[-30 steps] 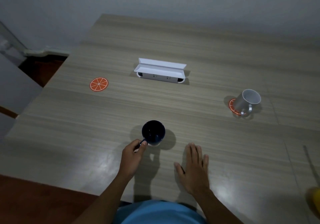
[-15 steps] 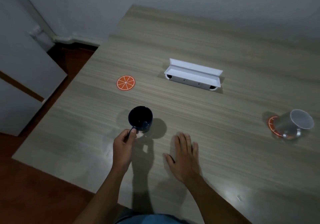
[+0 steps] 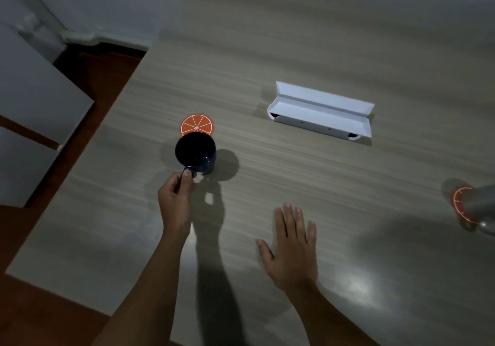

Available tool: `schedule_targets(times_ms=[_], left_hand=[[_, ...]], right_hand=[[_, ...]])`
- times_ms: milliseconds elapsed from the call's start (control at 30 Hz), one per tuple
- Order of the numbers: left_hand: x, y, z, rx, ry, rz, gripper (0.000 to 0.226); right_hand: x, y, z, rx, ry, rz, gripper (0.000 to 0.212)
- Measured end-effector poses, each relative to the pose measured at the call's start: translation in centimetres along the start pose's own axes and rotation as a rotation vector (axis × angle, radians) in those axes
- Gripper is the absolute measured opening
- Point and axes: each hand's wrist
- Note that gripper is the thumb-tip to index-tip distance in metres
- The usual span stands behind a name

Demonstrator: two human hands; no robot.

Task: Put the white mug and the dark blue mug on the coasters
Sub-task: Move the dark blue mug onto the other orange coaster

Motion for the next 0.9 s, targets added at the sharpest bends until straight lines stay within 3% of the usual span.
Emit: schedule_targets(times_ms=[267,900], left_hand=[[-2.6,5.5,-1.5,0.015,-0.201,-0.097,0.032],[-4.1,11.2,-1.4,0.037,-0.088,-0.066,0.04]], right_hand=[[-0.3,0.3,-0.2,-0.019,-0.004,-0.004,0.085],[-0.6,0.3,-0.5,-0.015,-0.005,-0.028,0.084]])
Point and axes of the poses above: each hand's wrist, its own y-axis towards the middle knuckle, its own x-axis out of the back of the hand, z = x × y, and after that the axes turned 6 degrees about y, right-handed
